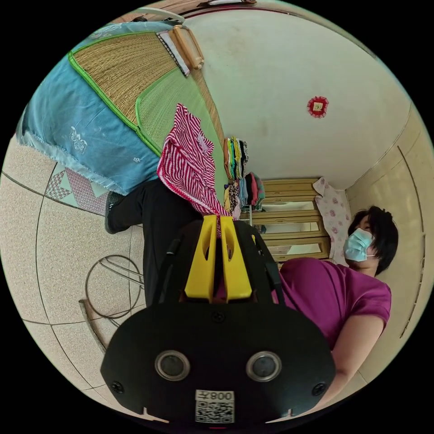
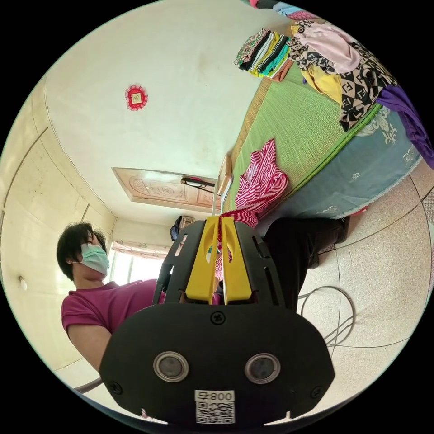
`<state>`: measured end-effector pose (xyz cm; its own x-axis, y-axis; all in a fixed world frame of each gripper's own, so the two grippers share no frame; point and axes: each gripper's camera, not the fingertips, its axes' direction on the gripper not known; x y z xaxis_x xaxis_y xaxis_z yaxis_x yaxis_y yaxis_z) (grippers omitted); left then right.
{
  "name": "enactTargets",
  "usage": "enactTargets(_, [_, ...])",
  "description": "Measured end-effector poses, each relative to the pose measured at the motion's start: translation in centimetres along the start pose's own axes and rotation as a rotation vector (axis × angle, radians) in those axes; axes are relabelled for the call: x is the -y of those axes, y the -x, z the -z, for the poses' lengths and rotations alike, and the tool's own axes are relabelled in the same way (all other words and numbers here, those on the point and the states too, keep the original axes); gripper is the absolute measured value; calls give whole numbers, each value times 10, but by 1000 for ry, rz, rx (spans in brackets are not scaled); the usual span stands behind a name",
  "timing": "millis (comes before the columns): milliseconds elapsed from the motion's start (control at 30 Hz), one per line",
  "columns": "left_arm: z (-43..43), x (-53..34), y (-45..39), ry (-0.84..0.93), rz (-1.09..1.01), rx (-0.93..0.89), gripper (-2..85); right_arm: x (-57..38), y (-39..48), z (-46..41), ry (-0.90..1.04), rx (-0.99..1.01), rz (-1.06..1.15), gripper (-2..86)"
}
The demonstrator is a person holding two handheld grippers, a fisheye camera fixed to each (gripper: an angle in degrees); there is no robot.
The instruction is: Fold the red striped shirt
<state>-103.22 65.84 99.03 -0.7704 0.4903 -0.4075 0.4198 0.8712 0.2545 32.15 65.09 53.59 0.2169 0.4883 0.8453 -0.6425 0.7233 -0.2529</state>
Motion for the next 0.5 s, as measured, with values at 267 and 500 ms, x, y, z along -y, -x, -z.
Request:
enactTargets(267, [18, 72, 8, -126, -91, -100, 10, 42, 13, -12, 1, 38, 17, 4])
enactTargets(500, [4, 195, 9, -119, -205, -53, 9, 143, 36, -56, 55, -7, 78, 6])
